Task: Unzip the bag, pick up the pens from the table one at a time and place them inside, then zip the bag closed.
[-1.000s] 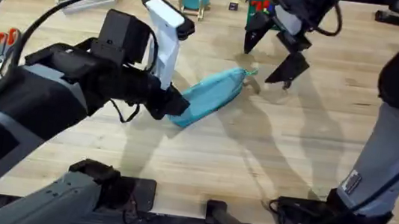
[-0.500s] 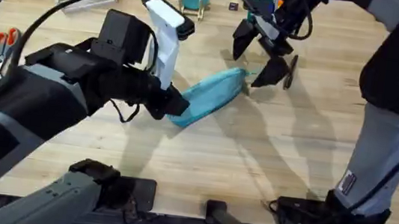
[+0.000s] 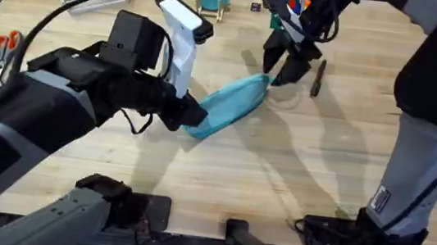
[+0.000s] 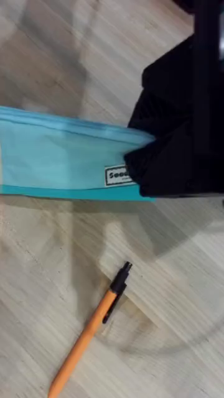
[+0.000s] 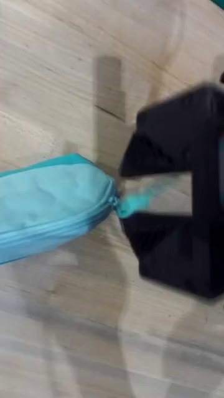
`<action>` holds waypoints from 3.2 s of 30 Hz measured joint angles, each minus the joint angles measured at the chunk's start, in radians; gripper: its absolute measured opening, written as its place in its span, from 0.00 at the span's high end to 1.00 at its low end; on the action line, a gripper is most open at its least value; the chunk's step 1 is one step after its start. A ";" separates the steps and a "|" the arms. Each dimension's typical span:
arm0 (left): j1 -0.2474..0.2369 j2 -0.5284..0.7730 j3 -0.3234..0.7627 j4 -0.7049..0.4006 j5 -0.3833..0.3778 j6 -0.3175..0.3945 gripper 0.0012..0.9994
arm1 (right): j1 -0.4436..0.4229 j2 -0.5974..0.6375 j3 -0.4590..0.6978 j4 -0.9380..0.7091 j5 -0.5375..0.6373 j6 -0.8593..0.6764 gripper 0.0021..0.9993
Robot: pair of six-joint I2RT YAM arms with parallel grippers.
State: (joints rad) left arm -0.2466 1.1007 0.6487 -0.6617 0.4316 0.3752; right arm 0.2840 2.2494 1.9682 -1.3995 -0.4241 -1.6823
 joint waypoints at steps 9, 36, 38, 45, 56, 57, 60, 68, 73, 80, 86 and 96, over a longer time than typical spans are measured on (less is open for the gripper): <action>0.000 0.000 0.000 0.001 -0.002 0.000 0.96 | 0.000 0.000 0.000 -0.011 0.010 0.007 0.97; -0.002 0.000 0.000 0.007 -0.007 0.000 0.96 | 0.010 0.000 0.275 -0.218 0.036 0.045 0.97; -0.002 0.000 0.000 0.008 -0.007 0.000 0.96 | 0.010 0.000 0.279 -0.218 0.035 0.054 0.97; -0.002 0.000 0.000 0.007 -0.007 0.000 0.96 | 0.027 0.000 0.279 -0.218 0.037 0.071 0.97; -0.002 0.000 0.000 0.004 -0.007 0.000 0.96 | 0.078 0.000 0.281 -0.218 0.044 0.082 0.97; -0.002 0.000 0.000 0.004 -0.007 0.000 0.96 | 0.085 0.000 0.281 -0.218 0.044 0.082 0.97; -0.002 0.000 0.000 0.005 -0.007 0.000 0.96 | 0.105 0.000 0.282 -0.218 0.044 0.082 0.97; -0.002 0.000 0.000 0.005 -0.007 0.000 0.96 | 0.157 0.000 0.288 -0.218 0.026 0.082 0.97; -0.002 0.000 0.000 0.005 -0.007 0.000 0.96 | 0.188 0.000 0.288 -0.218 0.016 0.082 0.97; -0.002 0.000 0.000 0.005 -0.006 0.000 0.96 | 0.246 0.000 0.288 -0.218 0.012 0.082 0.97; -0.002 0.000 0.000 0.005 -0.006 0.000 0.96 | 0.289 0.000 0.288 -0.218 0.009 0.082 0.97; -0.002 0.000 0.000 0.005 -0.006 0.000 0.96 | 0.328 0.000 0.288 -0.218 -0.003 0.090 0.97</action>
State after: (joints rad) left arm -0.2485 1.1007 0.6487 -0.6567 0.4259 0.3752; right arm 0.6118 2.2494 2.2562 -1.6173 -0.4274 -1.5925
